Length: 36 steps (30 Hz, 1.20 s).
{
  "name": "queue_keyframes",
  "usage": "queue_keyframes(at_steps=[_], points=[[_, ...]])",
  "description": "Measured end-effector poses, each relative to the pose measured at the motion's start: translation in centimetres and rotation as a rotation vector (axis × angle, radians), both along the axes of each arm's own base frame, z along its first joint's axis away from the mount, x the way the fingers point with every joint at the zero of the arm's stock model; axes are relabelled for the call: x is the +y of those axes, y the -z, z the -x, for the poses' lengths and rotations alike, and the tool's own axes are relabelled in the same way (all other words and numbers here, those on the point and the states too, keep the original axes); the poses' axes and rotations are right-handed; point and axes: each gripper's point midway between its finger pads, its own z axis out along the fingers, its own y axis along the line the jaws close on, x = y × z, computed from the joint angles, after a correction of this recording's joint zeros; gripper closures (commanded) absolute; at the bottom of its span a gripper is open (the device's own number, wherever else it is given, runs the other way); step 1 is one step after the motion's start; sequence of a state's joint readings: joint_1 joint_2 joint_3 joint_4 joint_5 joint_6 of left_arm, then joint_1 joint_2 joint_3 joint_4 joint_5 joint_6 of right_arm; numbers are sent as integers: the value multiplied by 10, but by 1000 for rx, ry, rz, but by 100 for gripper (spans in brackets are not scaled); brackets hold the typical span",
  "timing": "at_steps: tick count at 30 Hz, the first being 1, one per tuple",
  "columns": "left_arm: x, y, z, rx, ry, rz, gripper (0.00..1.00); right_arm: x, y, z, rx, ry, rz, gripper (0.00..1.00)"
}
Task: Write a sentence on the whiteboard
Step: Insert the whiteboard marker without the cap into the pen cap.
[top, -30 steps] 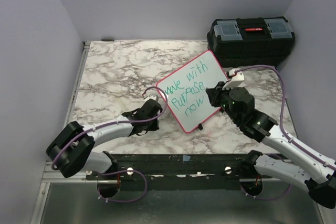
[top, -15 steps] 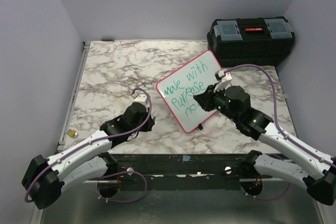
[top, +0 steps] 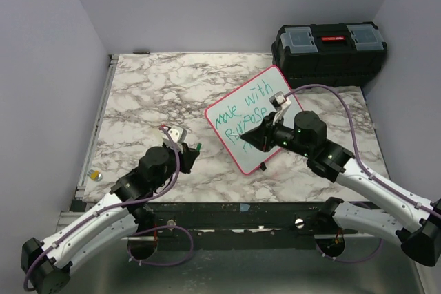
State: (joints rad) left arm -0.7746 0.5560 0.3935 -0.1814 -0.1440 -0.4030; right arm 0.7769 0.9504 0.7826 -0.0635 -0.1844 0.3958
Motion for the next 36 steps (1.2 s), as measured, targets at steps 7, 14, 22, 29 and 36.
queue_keyframes(at_steps=[7,14,22,29,36], points=[[-10,-9,-3,-149,109,-46,100,11,3,10,18,-88,-7,99],[-28,-32,-2,-328,264,-86,100,19,5,16,34,-151,-9,99],[-44,-31,-1,-406,383,-144,100,26,3,22,31,-205,-22,99],[-53,-44,1,-527,438,-132,100,28,8,21,42,-211,-14,99],[-56,-44,2,-575,468,-152,100,29,11,20,41,-212,-5,99]])
